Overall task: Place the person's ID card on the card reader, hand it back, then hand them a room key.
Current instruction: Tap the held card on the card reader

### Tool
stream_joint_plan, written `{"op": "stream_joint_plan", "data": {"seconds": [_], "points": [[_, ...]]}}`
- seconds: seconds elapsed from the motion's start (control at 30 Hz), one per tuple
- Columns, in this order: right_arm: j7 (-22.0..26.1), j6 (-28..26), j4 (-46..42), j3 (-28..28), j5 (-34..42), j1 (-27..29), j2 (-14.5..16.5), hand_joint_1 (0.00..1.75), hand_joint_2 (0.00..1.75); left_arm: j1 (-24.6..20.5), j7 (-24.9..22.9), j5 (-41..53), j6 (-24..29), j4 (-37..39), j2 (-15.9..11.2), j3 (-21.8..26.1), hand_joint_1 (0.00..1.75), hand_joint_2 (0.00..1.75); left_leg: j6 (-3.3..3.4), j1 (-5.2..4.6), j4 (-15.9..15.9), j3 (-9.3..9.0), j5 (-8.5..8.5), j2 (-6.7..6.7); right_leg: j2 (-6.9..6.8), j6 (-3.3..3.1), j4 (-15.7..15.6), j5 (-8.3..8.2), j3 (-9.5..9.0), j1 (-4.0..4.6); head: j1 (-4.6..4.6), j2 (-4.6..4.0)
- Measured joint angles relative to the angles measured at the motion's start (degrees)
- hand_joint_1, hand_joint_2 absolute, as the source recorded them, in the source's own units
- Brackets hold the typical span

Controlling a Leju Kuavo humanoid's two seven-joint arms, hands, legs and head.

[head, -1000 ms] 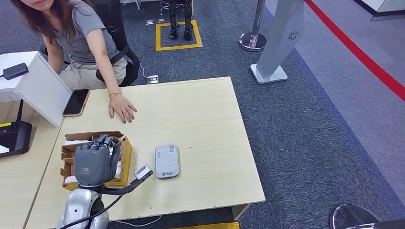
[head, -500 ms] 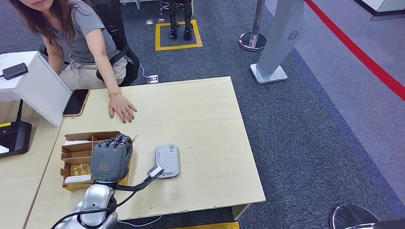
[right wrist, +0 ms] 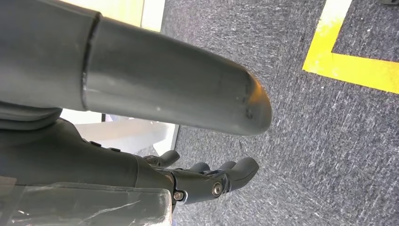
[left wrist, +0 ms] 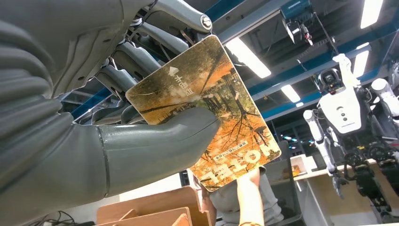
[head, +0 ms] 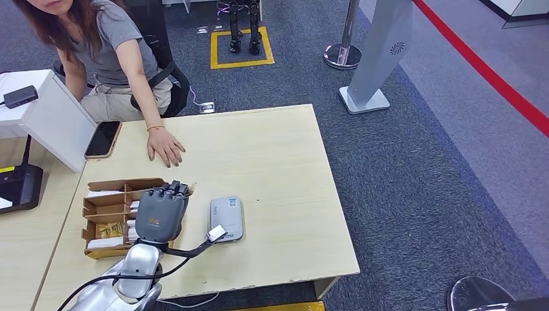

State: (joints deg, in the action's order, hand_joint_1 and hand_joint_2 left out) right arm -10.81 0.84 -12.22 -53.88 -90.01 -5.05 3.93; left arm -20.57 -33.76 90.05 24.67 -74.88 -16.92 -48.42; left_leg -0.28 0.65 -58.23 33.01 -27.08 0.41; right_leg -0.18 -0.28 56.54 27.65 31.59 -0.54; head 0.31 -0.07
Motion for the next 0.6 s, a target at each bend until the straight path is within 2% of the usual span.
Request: {"op": "stream_joint_plan", "data": {"seconds": [0.2,0.6], "points": [[-0.22,0.52,0.0,0.6,0.0,-0.14,0.0,0.0,0.0,-0.68,1.23,0.01,0.88,2.94,0.77,-1.09,1.75,1.75,0.0,0.0,0.0,0.0,0.0,0.0,0.0,0.0,0.0,0.01,0.01,0.0,-0.01,0.0],[-0.22,0.7,0.0,1.55,0.0,-0.53,0.0,0.0,0.0,-0.64,5.63,0.02,3.51,7.75,5.12,-1.44,1.75,1.75,0.0,-0.01,-0.01,0.01,0.0,-0.01,-0.01,0.01,-0.01,0.0,0.0,0.0,0.0,0.0]]}}
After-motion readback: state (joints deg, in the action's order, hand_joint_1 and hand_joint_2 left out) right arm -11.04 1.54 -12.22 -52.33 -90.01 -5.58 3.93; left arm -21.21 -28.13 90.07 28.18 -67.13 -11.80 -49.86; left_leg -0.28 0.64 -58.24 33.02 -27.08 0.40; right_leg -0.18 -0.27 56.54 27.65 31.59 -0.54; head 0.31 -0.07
